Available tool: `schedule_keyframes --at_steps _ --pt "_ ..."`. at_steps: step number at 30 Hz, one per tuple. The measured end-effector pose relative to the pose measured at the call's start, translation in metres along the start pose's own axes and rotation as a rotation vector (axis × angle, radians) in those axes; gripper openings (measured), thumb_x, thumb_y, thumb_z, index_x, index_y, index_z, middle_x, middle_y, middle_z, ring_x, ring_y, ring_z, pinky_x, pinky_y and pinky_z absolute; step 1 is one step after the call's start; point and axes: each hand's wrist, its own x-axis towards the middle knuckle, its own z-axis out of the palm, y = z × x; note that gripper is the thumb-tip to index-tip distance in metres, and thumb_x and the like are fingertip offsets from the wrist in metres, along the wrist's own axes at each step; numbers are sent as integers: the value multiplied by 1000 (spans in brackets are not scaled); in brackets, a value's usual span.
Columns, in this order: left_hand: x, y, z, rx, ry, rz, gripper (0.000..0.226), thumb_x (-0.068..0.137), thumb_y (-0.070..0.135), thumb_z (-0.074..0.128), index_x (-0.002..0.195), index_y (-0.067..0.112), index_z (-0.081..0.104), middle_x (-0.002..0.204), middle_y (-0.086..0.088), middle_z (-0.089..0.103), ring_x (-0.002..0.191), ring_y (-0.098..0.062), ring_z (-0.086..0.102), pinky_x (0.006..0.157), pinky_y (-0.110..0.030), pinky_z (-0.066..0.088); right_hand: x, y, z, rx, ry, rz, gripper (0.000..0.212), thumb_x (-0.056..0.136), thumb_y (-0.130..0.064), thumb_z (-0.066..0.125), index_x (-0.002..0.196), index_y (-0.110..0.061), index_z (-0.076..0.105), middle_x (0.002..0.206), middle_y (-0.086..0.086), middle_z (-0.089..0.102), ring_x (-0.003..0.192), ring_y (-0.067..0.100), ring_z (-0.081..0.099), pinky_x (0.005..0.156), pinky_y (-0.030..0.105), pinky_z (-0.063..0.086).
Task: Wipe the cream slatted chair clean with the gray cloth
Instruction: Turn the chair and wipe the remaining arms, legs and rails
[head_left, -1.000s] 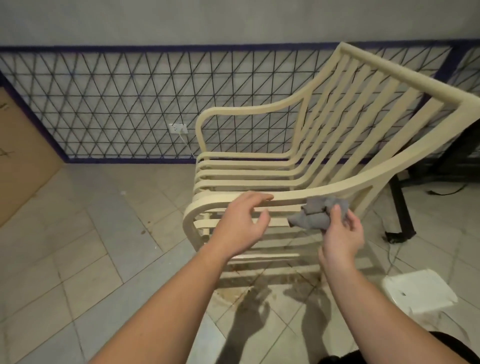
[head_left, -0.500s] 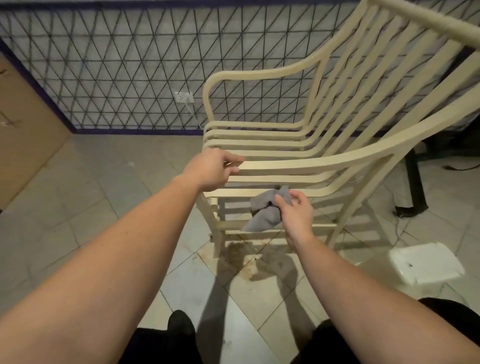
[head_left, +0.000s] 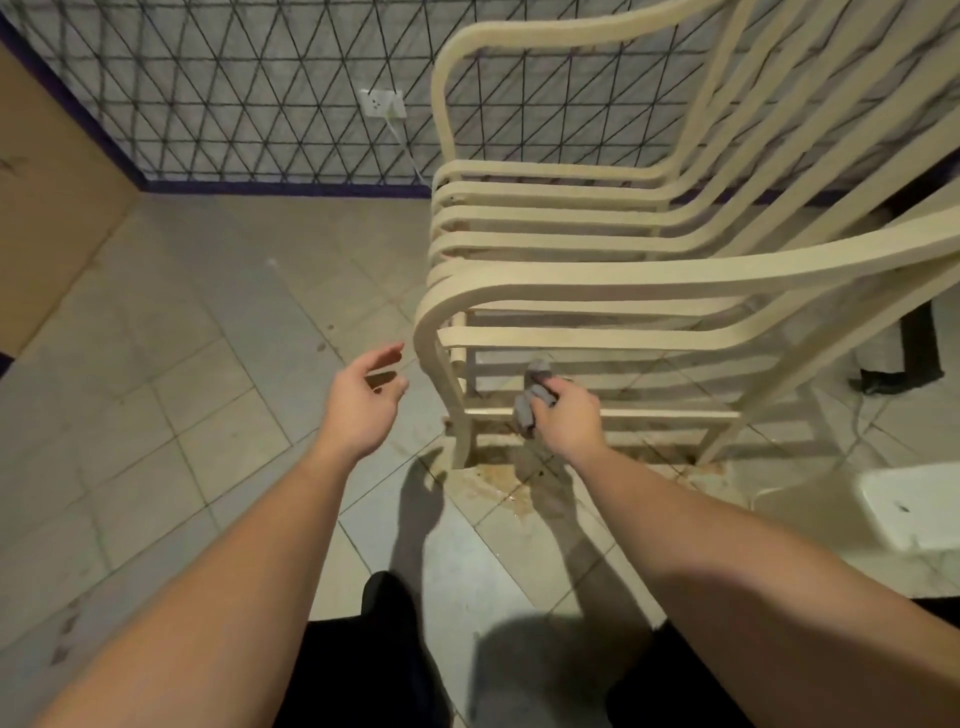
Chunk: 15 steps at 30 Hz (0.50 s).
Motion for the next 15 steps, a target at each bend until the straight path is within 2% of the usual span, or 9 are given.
schedule_keyframes --at_steps 2,4,5,7,10,11,13,15 --pt "-1 -2 8 -7 -10 35 41 97 10 64 136 23 60 125 13 63 112 -6 61 100 -26 47 7 0 33 -147 -108 -16 32 98 -13 54 128 -10 66 117 6 67 111 22 62 90 15 39" --pt "1 -2 15 1 -12 65 39 97 12 64 134 25 61 119 18 66 106 4 62 95 -19 47 9 -2 62 -327 -197 -137 34 98 -13 51 129 -16 63 121 6 64 112 27 59 94 27 45" --pt "3 -1 19 1 -12 75 38 97 12 64 133 26 61 115 22 66 103 10 61 91 -14 45 9 -3 72 -423 -222 -216 36 97 -12 50 131 -20 60 123 5 62 109 27 56 95 33 44" --pt "6 -2 24 -5 -2 87 32 98 14 63 128 26 63 110 27 66 99 17 60 85 -9 44 9 -2 83 -684 -240 -384 42 94 -12 50 135 -24 52 124 1 61 105 24 55 94 35 36" --pt "8 -4 31 -3 26 81 27 100 19 61 125 26 64 110 25 67 99 17 60 85 -12 44 13 13 76 -946 -234 -539 69 89 -5 55 150 -23 29 135 3 51 113 26 50 97 37 34" --pt "7 -5 33 -13 36 74 25 100 19 61 123 28 64 109 25 67 98 17 59 84 -12 44 14 24 68 -965 -226 -532 77 88 2 55 153 -25 23 140 3 48 117 28 46 98 39 38" --pt "6 -6 37 -20 49 64 25 100 20 60 122 33 63 108 26 67 99 16 60 84 -13 43 22 48 52 -936 -220 -422 84 86 10 54 153 -29 23 142 2 47 118 32 40 95 46 45" --pt "7 -7 39 -7 44 61 26 101 21 59 123 33 62 109 25 67 103 9 61 87 -15 43 27 63 27 -934 -178 -382 77 87 3 58 150 -30 26 130 3 55 107 30 42 89 45 49"
